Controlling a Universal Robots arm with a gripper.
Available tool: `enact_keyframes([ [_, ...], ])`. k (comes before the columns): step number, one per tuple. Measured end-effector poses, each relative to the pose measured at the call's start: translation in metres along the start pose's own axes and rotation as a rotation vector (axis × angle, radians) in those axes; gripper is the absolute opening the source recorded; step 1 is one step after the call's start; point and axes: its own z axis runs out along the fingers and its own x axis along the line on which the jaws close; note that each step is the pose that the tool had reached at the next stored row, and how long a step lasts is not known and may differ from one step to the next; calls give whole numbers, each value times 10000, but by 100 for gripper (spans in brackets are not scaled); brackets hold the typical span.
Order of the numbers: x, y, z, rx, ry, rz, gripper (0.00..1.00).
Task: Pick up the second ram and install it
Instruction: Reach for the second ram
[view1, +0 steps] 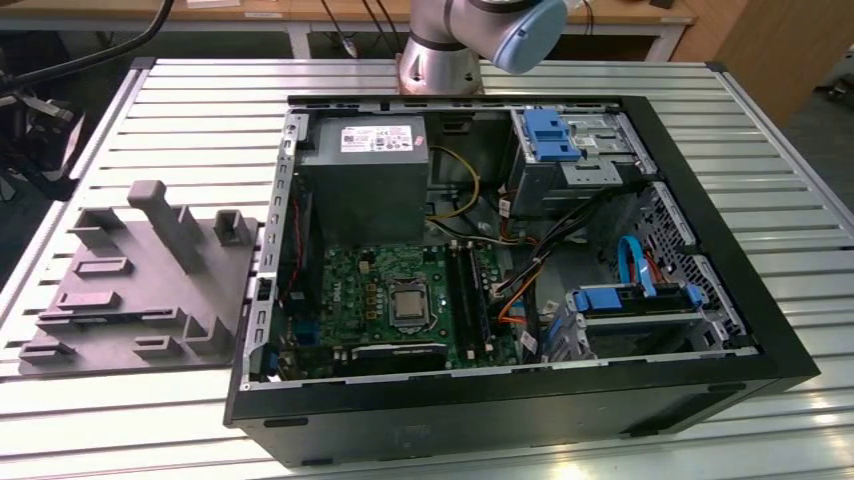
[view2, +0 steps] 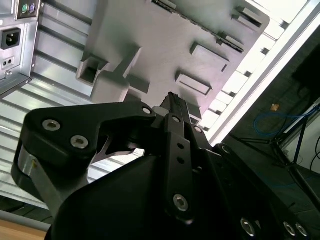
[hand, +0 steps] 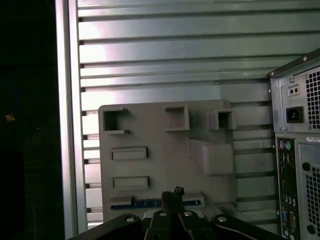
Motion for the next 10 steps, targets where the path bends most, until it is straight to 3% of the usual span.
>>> enact_keyframes([
  [10,-1,-125,55,0,0,0,10],
])
